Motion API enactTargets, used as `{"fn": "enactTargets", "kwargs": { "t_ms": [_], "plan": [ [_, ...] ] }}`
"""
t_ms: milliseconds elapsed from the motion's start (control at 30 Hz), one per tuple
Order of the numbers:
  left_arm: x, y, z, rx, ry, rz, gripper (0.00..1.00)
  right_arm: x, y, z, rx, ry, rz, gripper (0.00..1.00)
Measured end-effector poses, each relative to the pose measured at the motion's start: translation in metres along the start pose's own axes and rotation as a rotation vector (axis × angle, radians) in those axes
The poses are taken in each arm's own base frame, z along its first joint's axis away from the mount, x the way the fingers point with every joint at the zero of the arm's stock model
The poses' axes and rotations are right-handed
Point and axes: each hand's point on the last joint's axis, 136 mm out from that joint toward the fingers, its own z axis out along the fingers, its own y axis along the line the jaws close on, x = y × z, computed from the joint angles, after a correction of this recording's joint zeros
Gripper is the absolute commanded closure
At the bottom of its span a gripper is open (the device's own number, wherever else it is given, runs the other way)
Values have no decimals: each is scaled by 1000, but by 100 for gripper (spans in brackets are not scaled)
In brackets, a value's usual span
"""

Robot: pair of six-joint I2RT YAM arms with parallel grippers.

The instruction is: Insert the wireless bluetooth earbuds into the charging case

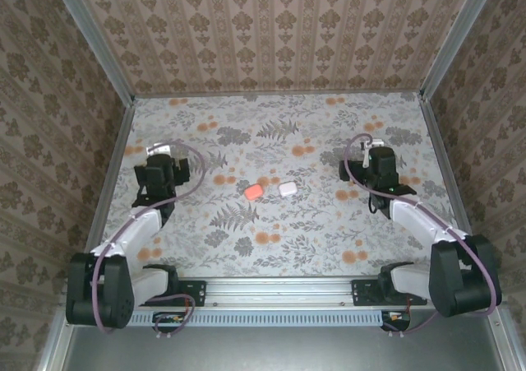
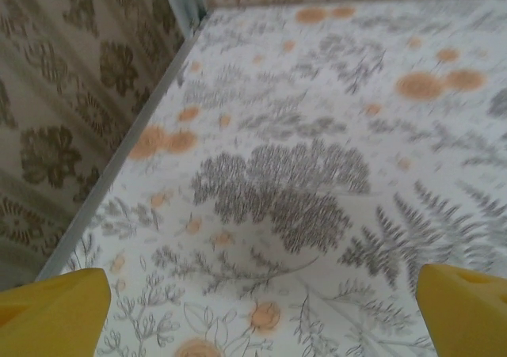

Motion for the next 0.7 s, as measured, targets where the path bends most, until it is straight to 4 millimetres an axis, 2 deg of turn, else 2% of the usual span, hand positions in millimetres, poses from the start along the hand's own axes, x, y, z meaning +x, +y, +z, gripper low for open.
{"fn": "enactTargets", "kwargs": {
  "t_ms": [133,200,333,400,533,700],
  "plan": [
    [35,-3,15,-12,26,11,0,2,-11,1,35,-90,-15,0],
    [43,-4,19,-13,26,16,0,2,-12,4,37,-114,-28,0],
    [25,-7,23,-10,-77,24,0,-5,-9,15,36,-178,-45,0],
    [18,-8,26,-13,-138,18,0,-3,-9,22,37,-194,-52,0],
    [33,-15,32,0,-149,65,0,12,-10,39,40,-173,-59,0],
    [32,-11,44,21,-147,53,0,15,-13,46,31,-198,-47,0]
  ]
}}
